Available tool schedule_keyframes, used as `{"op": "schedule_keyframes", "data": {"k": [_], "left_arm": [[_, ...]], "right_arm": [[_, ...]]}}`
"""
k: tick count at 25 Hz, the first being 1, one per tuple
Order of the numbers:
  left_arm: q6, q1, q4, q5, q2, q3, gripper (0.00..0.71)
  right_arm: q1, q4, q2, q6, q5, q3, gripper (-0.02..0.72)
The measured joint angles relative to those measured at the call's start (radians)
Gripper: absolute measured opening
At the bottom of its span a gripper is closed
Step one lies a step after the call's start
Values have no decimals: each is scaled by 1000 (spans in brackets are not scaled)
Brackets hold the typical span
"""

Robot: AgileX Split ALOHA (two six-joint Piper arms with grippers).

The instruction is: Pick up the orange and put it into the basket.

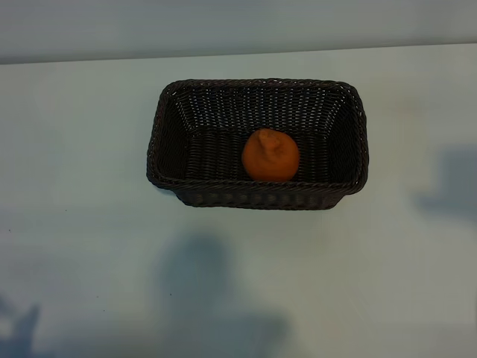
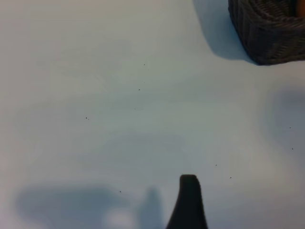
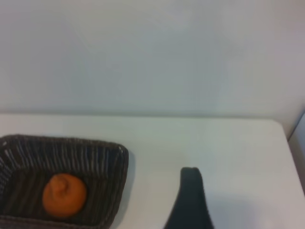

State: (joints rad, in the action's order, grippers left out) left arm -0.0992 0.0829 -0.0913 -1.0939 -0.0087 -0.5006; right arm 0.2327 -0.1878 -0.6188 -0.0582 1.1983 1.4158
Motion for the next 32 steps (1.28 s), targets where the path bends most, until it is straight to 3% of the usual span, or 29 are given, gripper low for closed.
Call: {"op": "schedule_keyframes", "data": {"k": [7,14,32], "left_arm": [[0,0,0,0,0,0,592],[0,0,0,0,0,0,592],[0,0,0,0,0,0,592]], "right_arm": [[-14,2,156,-10,-84,-185,546],[-125,2,296,-10,-161,-352,546],[-133,39,623,-11,-151,-629,546]]}}
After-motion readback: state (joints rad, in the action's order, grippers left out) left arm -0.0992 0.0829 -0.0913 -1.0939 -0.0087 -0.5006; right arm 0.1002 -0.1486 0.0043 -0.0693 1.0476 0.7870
